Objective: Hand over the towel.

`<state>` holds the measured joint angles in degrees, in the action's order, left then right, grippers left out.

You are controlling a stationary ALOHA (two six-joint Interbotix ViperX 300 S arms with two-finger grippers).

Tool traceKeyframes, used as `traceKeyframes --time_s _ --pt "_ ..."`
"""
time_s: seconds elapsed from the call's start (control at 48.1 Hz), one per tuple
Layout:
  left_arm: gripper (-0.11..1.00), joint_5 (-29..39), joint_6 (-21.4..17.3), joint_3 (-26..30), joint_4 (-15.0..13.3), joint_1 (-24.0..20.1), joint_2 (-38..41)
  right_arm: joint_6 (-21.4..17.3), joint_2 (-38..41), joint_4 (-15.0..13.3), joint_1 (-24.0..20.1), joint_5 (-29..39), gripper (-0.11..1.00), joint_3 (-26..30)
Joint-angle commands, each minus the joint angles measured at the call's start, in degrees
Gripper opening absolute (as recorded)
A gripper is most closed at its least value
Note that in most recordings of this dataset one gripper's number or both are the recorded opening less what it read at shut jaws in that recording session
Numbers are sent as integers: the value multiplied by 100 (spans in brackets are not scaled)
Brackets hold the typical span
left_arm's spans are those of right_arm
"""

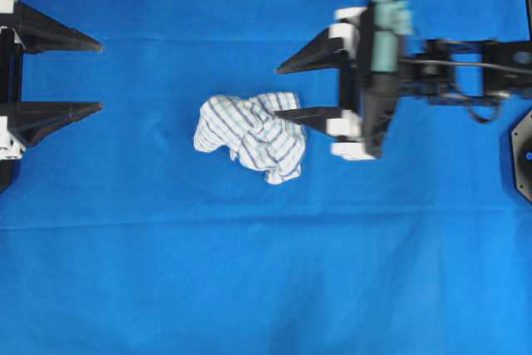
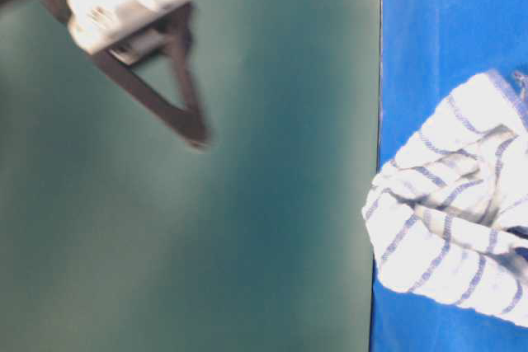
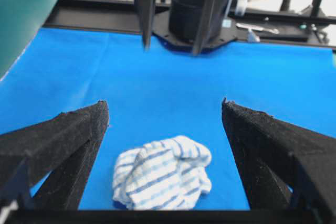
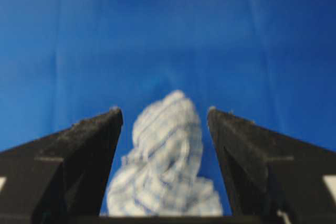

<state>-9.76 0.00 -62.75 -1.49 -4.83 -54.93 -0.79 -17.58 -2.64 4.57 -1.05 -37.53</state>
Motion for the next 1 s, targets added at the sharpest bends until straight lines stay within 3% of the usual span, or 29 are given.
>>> traceKeyframes --time_s 0.0,0.166,0.27,0.748,0.977 --pt "92 -53 0 53 -9 9 44 9 -483 -26 -9 -571 69 -229" --pt "92 -62 0 35 -9 9 44 9 -905 -26 -9 -1591 69 -861" --pt "92 -53 0 18 -9 9 44 9 -976 -18 -9 -1854 69 -1046" --pt "91 -44 26 -9 -9 9 35 -44 -1020 18 -9 -1793 69 -1116" --pt "91 202 -62 35 -9 88 -378 -53 -1731 79 -26 -1468 69 -1415"
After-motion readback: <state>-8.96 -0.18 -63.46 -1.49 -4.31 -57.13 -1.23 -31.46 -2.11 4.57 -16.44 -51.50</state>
